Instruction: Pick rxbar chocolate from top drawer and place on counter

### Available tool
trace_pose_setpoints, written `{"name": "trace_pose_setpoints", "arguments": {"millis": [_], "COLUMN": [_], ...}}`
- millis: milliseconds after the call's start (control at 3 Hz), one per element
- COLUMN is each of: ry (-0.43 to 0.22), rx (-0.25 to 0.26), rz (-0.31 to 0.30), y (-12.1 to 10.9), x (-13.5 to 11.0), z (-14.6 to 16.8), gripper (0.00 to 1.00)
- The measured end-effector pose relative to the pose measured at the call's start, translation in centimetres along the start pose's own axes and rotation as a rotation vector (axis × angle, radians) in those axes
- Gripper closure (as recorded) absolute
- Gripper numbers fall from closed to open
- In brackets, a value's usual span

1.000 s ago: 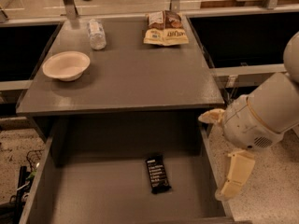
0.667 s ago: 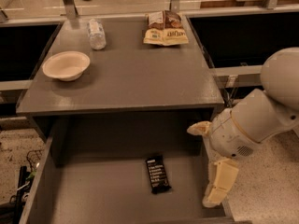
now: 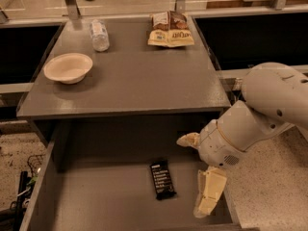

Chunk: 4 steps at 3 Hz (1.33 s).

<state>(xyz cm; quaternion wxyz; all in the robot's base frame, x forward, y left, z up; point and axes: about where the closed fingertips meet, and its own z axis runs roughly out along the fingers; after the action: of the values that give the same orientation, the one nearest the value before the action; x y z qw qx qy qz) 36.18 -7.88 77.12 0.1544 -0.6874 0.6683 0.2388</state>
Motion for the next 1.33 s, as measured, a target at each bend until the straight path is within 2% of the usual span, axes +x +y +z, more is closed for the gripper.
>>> {"name": "trace_pose_setpoints", "arguments": {"millis": [333,667,1000,1333], "ry": [0.071,0.074,0.048,0.047], "rx": [0.040,0.035,-0.002,-0.004], "rz": [0.002,-0.008,-0.039,-0.041], "y": [-1.1,-1.8,-3.3,-3.4], "x": [0.5,0.2,-2.0,-2.1], "z": [0.9,1.8,5.4,5.6], "gripper": [0.00,0.00,0.00,0.00]}}
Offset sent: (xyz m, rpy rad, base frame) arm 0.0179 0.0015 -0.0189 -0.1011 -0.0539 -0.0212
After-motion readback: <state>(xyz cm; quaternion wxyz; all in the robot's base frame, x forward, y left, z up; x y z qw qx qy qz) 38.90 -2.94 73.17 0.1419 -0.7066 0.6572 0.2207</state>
